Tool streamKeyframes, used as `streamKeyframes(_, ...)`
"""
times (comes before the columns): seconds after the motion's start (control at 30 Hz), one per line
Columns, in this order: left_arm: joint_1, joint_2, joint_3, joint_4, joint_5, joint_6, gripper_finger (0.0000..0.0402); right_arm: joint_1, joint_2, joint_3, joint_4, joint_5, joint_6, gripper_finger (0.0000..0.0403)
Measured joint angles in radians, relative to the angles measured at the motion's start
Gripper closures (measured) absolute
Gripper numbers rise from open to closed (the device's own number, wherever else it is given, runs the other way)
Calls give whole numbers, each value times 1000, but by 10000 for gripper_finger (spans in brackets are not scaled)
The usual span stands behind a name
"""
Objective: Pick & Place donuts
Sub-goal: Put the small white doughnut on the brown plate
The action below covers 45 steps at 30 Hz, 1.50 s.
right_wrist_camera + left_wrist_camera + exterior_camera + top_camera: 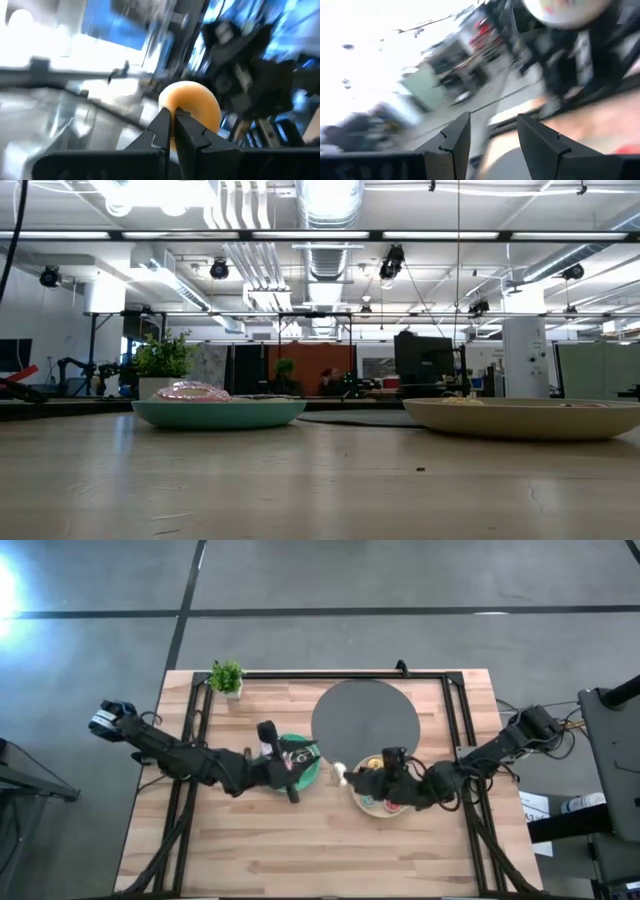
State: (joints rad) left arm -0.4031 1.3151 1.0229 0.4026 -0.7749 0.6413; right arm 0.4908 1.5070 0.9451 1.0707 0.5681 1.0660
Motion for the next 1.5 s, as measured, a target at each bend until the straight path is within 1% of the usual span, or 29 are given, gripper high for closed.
streamKeyframes(0.07, 3, 15, 0, 31, -34, 140, 266, -7, 0, 0, 18, 92, -8, 394)
streamKeyframes(0.1, 4, 24, 0, 64, -41, 210, 266, -14, 0, 0, 34, 117, -16, 394)
streamKeyframes(0.2, 4, 53, 0, 207, -35, 401, 266, -50, 0, 13, 79, 122, -19, 394)
streamKeyframes(0.27, 17, 80, 0, 322, -18, 487, 266, -71, 0, 29, 85, 120, -21, 394)
streamKeyframes(0.33, 28, 104, 0, 415, 5, 531, 266, -87, 0, 48, 84, 116, -21, 394)
streamKeyframes(0.4, 38, 125, 10, 460, 26, 553, 266, -101, 0, 68, 85, 105, -22, 394)
streamKeyframes(0.53, 56, 160, 68, 468, 36, 591, 266, -115, 0, 92, 80, 91, -27, 394)
streamKeyframes(0.8, 82, 234, 170, 518, 22, 777, 266, -122, 0, 125, 80, 114, -41, 388)
streamKeyframes(0.93, 89, 250, 187, 531, 10, 792, 266, -123, 0, 128, 80, 118, -37, 388)
streamKeyframes(1.07, 90, 248, 185, 585, -21, 800, 266, -122, 0, 125, 85, 171, -50, 388)
streamKeyframes(1.17, 92, 241, 183, 597, -39, 800, 266, -123, -1, 122, 90, 171, -61, 388)
streamKeyframes(1.3, 92, 240, 183, 607, -37, 797, 266, -123, -3, 122, 95, 173, -63, 388)
streamKeyframes(1.5, 92, 240, 183, 606, -15, 740, 266, -126, -4, 122, 96, 184, -64, 388)
